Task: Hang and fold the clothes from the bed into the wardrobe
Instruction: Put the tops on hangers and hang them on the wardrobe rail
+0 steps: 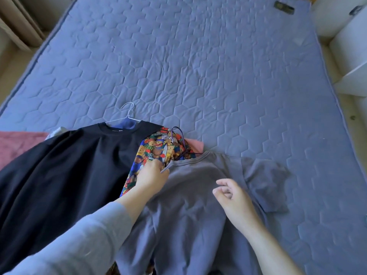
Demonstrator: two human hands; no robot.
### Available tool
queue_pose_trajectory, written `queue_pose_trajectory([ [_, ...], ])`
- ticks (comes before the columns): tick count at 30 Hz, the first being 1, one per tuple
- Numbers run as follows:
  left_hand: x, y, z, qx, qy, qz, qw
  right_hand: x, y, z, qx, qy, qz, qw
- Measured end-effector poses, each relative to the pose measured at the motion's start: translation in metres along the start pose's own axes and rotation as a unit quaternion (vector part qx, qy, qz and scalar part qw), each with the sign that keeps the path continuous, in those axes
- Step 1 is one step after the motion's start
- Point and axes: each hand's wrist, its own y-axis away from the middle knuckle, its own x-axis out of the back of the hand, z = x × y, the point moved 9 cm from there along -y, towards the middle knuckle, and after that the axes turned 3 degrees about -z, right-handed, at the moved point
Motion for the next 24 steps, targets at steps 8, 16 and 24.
queue_pose_trajectory([
  [8,-0.034,-0.047,0.021,-0.024,-0.057,-0.012,0.998,-0.003,-0.025,0.024,-0.006,-0.017,0.002,1.000],
  [16,-0.054,-0.062,0.031,-0.015,-0.108,-0.040,0.993,-0.003,-0.023,0.041,-0.016,-0.029,0.005,0.999],
  [24,-0.062,-0.051,0.032,-0.010,0.004,-0.072,0.997,-0.004,-0.018,0.048,-0.023,-0.045,0.012,0.999],
])
